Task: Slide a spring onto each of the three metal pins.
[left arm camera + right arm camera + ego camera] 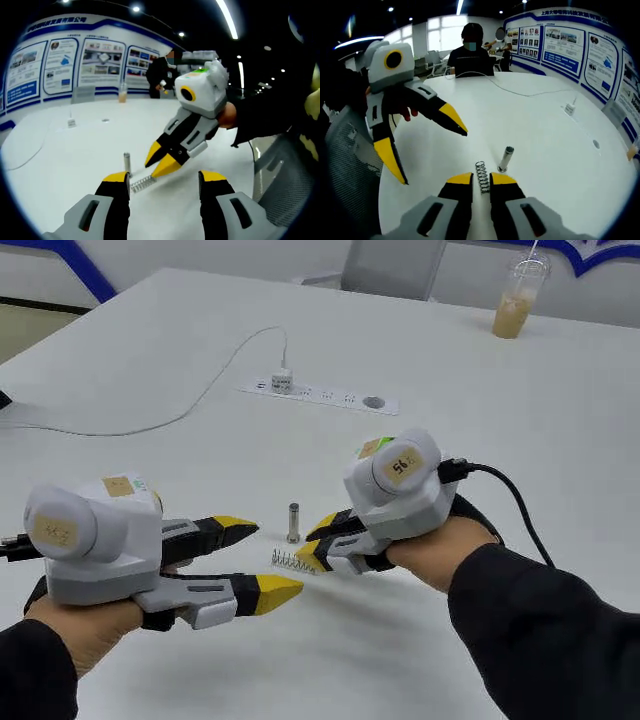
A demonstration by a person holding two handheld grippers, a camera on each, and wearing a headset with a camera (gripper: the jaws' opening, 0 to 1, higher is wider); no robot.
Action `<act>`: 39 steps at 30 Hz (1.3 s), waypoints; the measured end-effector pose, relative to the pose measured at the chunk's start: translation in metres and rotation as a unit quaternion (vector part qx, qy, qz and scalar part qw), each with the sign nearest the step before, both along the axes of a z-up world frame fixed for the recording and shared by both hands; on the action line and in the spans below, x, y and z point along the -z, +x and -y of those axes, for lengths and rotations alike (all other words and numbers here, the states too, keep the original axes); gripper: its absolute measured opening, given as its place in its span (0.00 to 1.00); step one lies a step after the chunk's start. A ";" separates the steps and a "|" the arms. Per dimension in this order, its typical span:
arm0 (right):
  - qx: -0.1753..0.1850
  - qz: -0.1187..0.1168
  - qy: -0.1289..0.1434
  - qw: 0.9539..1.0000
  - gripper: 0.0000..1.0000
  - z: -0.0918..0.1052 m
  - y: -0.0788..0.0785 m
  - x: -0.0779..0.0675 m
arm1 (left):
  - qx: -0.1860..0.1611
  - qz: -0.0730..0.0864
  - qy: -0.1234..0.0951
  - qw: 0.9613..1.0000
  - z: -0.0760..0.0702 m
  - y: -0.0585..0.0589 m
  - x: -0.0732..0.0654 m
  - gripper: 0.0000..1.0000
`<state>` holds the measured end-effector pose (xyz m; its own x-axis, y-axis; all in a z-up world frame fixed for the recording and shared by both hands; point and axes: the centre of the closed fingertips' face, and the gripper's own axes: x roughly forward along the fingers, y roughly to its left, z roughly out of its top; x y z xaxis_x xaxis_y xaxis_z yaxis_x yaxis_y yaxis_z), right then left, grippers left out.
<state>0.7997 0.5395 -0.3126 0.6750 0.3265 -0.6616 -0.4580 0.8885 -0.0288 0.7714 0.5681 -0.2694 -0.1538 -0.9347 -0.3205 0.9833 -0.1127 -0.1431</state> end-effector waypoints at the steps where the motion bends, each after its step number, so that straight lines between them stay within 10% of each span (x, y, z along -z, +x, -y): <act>1: -0.005 -0.003 -0.001 1.000 0.14 -0.001 0.002 0.002 | 0.000 0.000 0.000 1.000 0.000 0.000 0.000 0.57; 27: -0.049 -0.049 -0.030 0.997 0.12 -0.014 0.024 0.035 | -0.011 -0.007 0.003 1.000 -0.002 0.004 0.003 0.56; 39: -0.029 -0.021 0.001 0.999 0.12 -0.014 0.014 0.014 | -0.008 -0.006 0.005 1.000 -0.002 0.002 0.004 0.56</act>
